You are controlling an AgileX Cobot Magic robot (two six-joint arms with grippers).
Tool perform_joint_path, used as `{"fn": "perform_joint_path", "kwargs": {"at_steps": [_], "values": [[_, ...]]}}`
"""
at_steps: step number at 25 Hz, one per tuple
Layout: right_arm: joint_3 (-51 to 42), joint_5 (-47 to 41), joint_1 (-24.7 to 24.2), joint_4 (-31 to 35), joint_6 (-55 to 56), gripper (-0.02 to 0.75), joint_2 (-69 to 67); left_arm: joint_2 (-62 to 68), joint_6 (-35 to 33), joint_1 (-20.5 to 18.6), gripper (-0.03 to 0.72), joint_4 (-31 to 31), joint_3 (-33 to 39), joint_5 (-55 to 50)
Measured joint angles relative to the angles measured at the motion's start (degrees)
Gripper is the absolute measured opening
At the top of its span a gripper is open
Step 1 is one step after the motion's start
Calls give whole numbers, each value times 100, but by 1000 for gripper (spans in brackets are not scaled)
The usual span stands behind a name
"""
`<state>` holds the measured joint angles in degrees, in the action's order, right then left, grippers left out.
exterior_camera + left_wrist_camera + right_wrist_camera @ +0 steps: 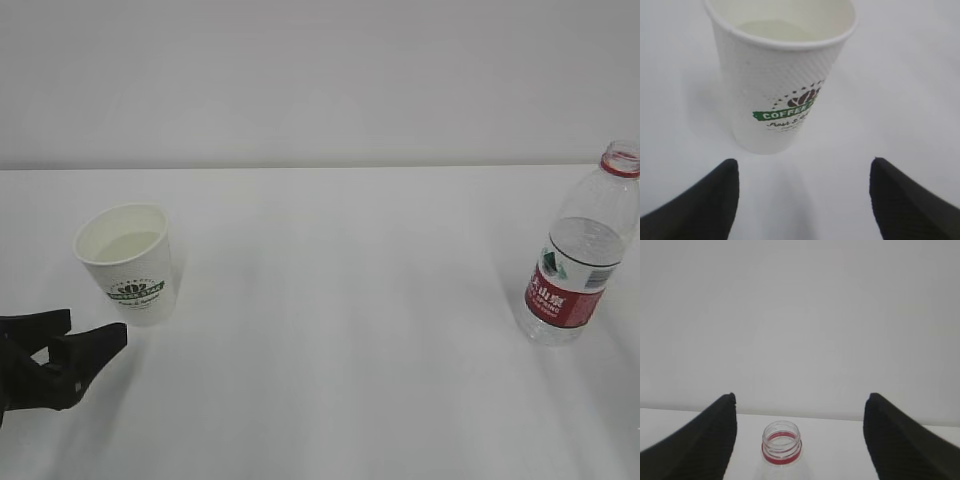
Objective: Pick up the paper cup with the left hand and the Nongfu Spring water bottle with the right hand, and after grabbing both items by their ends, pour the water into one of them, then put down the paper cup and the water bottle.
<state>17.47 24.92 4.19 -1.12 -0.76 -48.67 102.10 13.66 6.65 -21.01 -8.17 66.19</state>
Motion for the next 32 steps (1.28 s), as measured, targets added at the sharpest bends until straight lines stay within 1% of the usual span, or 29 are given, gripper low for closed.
{"fn": "perform_joint_path", "kwargs": {"at_steps": [5,8,15,20,25,29,32], "values": [[12,0,0,0,0,592,0,-357,445,0,587,-42,13,0],[158,-89,0,0,0,592,0,-513,584,0,587,-80,22,0],[552,-716,0,-35,0,592,0,-762,609,0,587,-132,35,0],[766,-908,0,-35,0,592,0,-930,621,0,586,-120,35,0],[995,-965,0,-35,0,592,0,-1082,621,0,586,73,24,0],[1229,-1093,0,-35,0,592,0,-1228,621,0,586,95,-166,-10],[1489,-1437,0,-35,0,592,0,-1393,621,0,586,98,-343,-10]]}}
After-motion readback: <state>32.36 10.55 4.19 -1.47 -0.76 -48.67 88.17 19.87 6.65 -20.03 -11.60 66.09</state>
